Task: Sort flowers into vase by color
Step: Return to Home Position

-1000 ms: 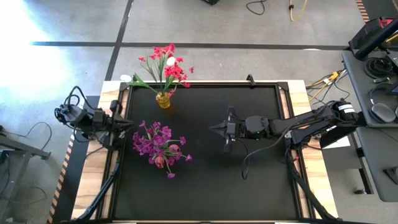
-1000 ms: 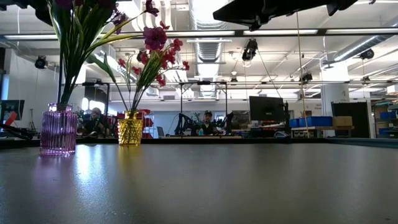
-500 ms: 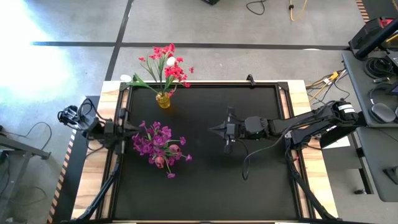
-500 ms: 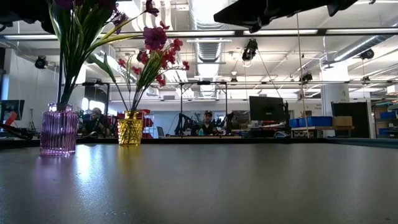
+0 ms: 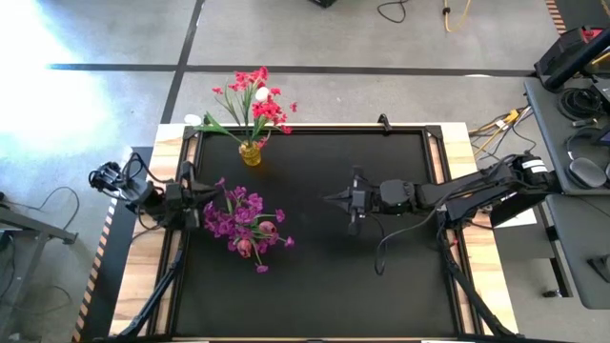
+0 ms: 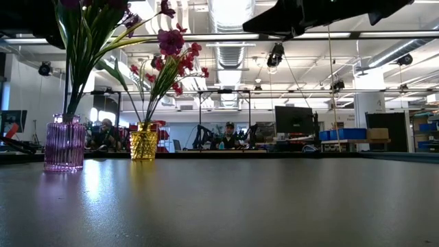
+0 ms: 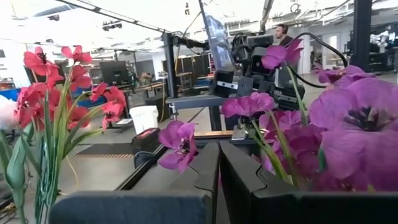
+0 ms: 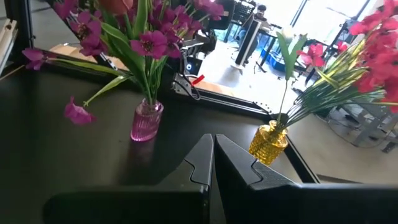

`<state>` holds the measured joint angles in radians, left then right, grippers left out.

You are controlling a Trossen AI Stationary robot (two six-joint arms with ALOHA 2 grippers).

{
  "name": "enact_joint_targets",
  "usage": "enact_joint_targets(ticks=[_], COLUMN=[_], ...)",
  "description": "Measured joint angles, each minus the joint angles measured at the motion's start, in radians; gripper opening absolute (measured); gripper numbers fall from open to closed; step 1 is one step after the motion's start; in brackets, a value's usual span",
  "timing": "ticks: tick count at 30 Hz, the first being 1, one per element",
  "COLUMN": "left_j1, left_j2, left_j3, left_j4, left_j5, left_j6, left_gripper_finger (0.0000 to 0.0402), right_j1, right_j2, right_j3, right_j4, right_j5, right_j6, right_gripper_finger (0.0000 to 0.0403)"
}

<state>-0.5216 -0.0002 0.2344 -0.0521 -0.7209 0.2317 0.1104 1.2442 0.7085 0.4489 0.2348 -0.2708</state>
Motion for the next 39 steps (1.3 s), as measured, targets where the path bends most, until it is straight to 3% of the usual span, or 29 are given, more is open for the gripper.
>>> enact_joint_targets(ticks=[9,13,16,24,32,39], left_j1=[0.063,0.119,0.148,0.169,0.194,0.31], left_j2=[0.0,0.0,0.0,0.0,0.0,0.0], left_j3=[-0.063,-0.079,-0.029,0.12,0.019,-0.016], left_j4=[0.067,0.103,0.106,-0.019,0.027,0.057], left_j5=[-0.003,0.07,0.138,0.146,0.167,0.321], left_j6=[0.0,0.01,0.04,0.079,0.074,0.044], left_gripper_finger=[0.0,0.0,0.0,0.0,0.0,0.0], right_j1=[0.0,0.0,0.0,0.0,-0.002,-0.006], right_j2=[-0.053,-0.06,-0.06,-0.06,-0.06,-0.059], right_j3=[-0.047,-0.054,-0.055,-0.055,-0.083,-0.166], right_j4=[0.006,0.006,0.006,0.005,0.006,0.115], right_j5=[0.0,0.0,0.0,0.0,-0.003,-0.004], right_j6=[0.012,0.014,0.013,0.006,-0.023,-0.017], right_gripper_finger=[0.0009,0.0009,0.0009,0.0009,0.0009,0.0009])
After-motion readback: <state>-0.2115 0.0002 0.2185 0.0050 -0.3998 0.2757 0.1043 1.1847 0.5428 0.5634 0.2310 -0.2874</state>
